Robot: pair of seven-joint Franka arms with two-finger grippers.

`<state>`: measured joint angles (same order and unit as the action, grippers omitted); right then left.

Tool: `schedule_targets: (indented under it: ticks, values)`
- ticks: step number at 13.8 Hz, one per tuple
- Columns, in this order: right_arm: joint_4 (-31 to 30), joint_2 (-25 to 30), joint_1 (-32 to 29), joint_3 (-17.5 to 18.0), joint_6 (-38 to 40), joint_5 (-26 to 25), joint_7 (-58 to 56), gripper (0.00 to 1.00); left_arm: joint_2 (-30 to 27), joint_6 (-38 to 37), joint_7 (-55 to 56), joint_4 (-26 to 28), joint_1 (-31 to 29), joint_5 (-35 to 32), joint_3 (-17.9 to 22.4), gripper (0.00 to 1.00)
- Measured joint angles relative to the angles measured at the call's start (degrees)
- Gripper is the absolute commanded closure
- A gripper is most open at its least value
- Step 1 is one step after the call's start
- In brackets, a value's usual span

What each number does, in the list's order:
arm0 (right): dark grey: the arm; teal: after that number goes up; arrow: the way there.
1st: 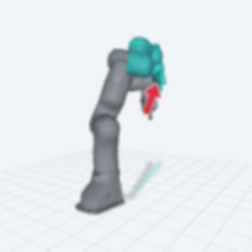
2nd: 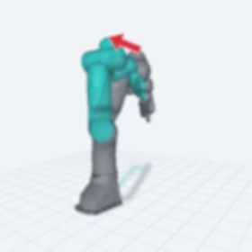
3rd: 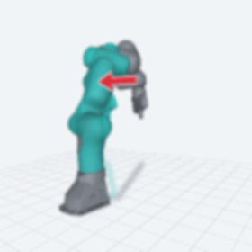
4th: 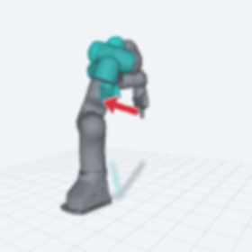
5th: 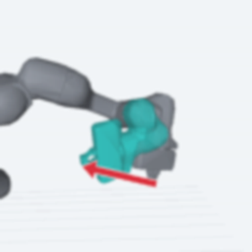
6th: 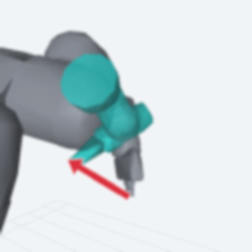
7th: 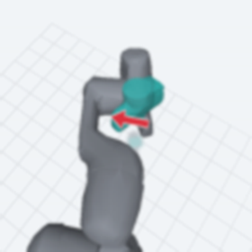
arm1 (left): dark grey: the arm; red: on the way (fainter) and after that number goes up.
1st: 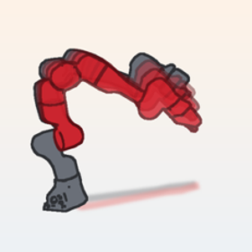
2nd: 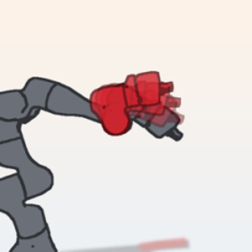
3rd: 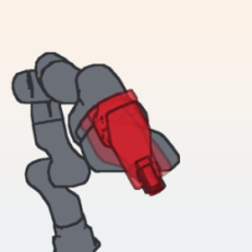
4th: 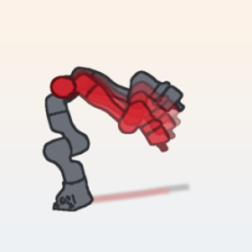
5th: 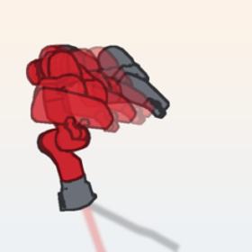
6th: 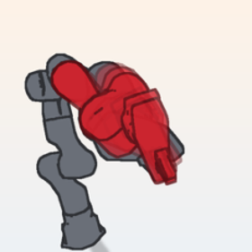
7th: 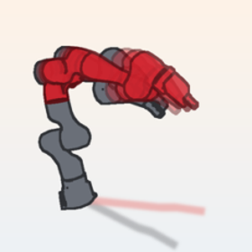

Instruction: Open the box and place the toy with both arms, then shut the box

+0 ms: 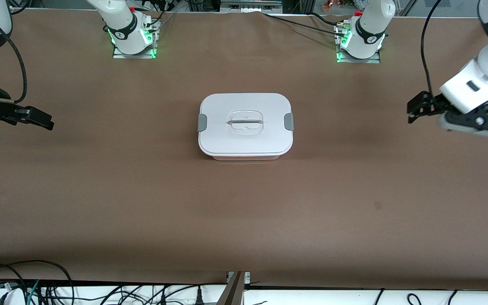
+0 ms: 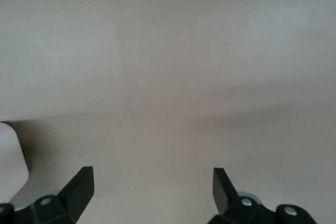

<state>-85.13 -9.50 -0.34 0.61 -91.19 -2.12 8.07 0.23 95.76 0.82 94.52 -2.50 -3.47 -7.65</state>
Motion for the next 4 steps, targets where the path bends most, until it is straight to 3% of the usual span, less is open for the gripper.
schedule_targets:
  ticks: [4]
  values:
    - [0.0, -0.2, -0.05, -0.03, 0.0, 0.04, 0.0, 0.0, -3.57, 0.38, 2.29, 4.11, 1.14, 0.0, 1.78, 0.0]
